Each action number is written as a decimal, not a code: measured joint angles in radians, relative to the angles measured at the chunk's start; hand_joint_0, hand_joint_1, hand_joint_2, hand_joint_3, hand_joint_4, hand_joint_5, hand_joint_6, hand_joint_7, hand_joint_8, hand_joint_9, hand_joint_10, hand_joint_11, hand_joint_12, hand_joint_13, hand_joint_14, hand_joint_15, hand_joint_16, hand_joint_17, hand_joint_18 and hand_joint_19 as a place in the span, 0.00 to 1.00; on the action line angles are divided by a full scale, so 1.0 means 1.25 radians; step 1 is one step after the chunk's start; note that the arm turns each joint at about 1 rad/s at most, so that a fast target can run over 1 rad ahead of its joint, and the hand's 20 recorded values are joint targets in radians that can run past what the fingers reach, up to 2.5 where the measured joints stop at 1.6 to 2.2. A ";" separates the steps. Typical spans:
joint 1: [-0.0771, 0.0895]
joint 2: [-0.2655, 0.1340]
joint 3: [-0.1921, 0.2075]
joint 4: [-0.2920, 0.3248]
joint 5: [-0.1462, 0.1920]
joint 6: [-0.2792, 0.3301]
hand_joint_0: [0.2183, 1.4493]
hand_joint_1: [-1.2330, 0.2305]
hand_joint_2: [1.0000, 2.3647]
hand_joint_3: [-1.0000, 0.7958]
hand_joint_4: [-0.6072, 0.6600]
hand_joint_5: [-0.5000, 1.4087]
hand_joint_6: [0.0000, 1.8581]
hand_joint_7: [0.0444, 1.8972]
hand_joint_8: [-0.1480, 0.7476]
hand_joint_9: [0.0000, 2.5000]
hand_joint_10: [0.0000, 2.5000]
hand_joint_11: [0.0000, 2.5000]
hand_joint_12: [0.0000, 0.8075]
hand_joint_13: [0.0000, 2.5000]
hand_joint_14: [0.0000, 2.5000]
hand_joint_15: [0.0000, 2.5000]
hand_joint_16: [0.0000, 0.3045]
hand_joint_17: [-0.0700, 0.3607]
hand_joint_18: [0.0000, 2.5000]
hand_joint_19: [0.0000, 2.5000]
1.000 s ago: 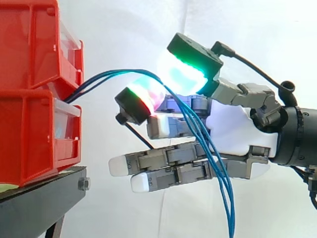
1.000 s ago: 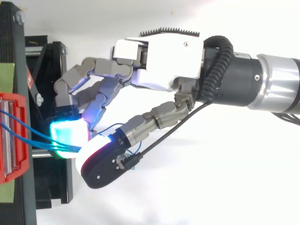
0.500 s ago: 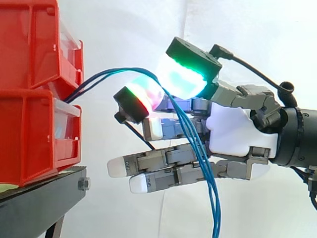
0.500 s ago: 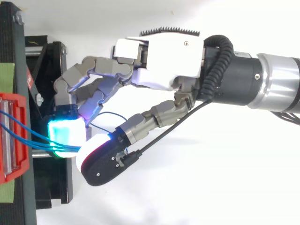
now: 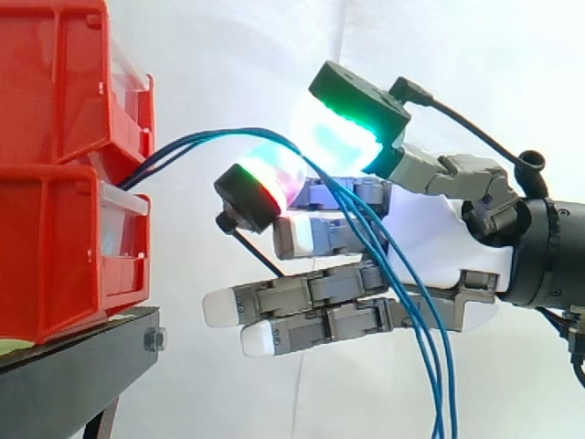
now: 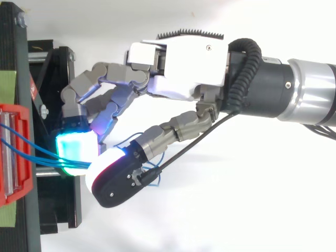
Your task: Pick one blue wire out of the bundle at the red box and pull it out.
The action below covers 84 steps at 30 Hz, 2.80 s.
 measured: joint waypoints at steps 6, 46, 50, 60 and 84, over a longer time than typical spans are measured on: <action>0.000 0.000 0.000 0.000 0.000 0.000 0.35 0.27 0.01 0.48 0.46 0.17 0.50 0.59 0.44 0.40 0.01 0.30 0.46 0.26 0.01 0.16 0.18 0.44 0.20 0.16; 0.000 0.000 0.000 0.000 0.000 0.001 0.48 0.21 0.01 0.32 0.47 0.16 0.51 0.58 0.41 0.41 0.01 0.34 0.44 0.27 0.01 0.18 0.16 0.42 0.21 0.16; 0.000 0.000 0.000 0.000 0.000 0.001 0.46 0.21 0.00 0.28 0.52 0.16 0.51 0.54 0.41 0.40 0.01 0.34 0.43 0.27 0.01 0.18 0.16 0.42 0.22 0.16; -0.001 0.000 0.000 0.000 0.000 0.001 0.29 0.36 0.00 0.28 0.57 0.19 0.48 0.58 0.44 0.48 0.01 0.34 0.45 0.30 0.01 0.19 0.17 0.44 0.22 0.18; -0.001 0.000 0.000 0.000 0.000 0.002 0.37 0.24 0.00 0.30 0.56 0.17 0.50 0.53 0.43 0.43 0.01 0.34 0.45 0.27 0.01 0.18 0.17 0.43 0.21 0.17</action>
